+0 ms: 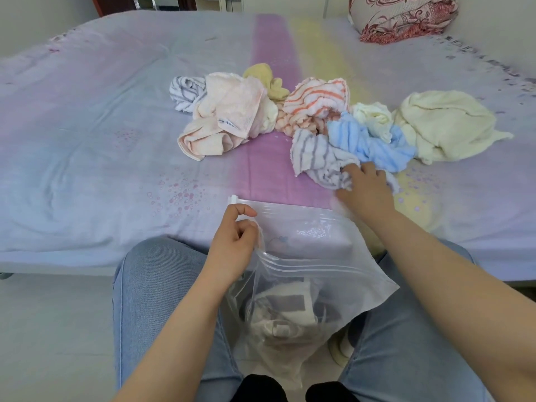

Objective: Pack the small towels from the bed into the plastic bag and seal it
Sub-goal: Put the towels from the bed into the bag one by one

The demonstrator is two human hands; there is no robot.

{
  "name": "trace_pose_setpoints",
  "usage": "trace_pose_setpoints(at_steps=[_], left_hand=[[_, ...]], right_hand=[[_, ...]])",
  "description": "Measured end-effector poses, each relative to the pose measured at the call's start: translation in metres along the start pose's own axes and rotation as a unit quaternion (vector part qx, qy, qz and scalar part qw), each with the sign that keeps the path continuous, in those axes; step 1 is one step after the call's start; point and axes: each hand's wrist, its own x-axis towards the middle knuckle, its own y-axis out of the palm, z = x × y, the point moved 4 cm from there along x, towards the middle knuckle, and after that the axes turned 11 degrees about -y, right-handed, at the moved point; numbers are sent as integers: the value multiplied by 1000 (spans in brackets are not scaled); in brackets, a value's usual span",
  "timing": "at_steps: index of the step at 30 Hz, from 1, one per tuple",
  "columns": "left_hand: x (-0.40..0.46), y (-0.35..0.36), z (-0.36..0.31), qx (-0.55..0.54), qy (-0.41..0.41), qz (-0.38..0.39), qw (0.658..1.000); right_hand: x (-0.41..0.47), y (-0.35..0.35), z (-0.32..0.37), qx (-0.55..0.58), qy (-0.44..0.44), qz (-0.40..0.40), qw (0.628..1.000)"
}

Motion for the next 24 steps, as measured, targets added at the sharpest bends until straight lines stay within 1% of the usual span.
trace_pose_setpoints(at_steps=[1, 3, 5, 6, 7, 8, 9, 10, 11, 12, 13, 14, 15, 16, 17, 18, 19, 20, 21, 24], left_hand=[[-1, 0, -1, 2, 2, 1, 1000], [-2, 1, 0, 7, 4, 5, 1000], [-2, 0, 0, 7, 3, 3, 1000], [-2, -1, 1, 3, 1, 0, 1000], [-3, 0, 1, -1, 0, -4, 1000], [-3, 0, 1, -5, 1, -8, 1000], [-4, 1, 1, -7, 2, -11, 1000], [-4, 3, 0, -10, 3, -13, 1000], [-5, 4, 0, -12, 4, -14, 1000], [-6, 5, 0, -14, 5, -13, 1000], [-6, 5, 0, -13, 6, -11, 1000], [-7, 5, 1, -8, 7, -10, 1000], [-7, 4, 1, -1, 9, -8, 1000], [-8, 3, 1, 5, 11, -4, 1000], [-8, 2, 1, 12, 15, 1, 1000], [-10, 1, 0, 18, 20, 7, 1000], [-10, 2, -1, 24, 23, 12, 999], [-10, 2, -2, 30, 24, 16, 999], [-10, 3, -3, 37, 23, 18, 999], [-11, 8, -5, 43, 22, 24, 999]], right_hand=[[0, -5, -1, 50, -5, -35, 998], [0, -22, 1, 173, -15, -67, 983], [-6, -45, 18, 249, -36, -100, 963], [-12, -54, 32, 277, -65, -105, 953], [-19, -60, 46, 291, -90, -92, 948], [-28, -63, 60, 293, -115, -48, 948], [-37, -59, 72, 286, -134, 31, 948], [-46, -50, 81, 260, -151, 143, 943], [-55, -39, 87, 215, -167, 265, 925], [-66, -29, 89, 163, -178, 370, 897], [-73, -20, 88, 125, -177, 438, 872], [-75, -13, 84, 105, -167, 466, 862], [-73, -12, 82, 111, -162, 454, 869], [-66, -13, 81, 129, -155, 399, 894], [-56, -18, 80, 154, -147, 310, 927], [-48, -25, 79, 189, -138, 211, 949], [-41, -31, 82, 224, -146, 129, 955], [-38, -35, 88, 231, -178, 90, 952], [-35, -32, 94, 207, -209, 95, 951], [-28, 1, 99, 30, -244, 183, 952]])
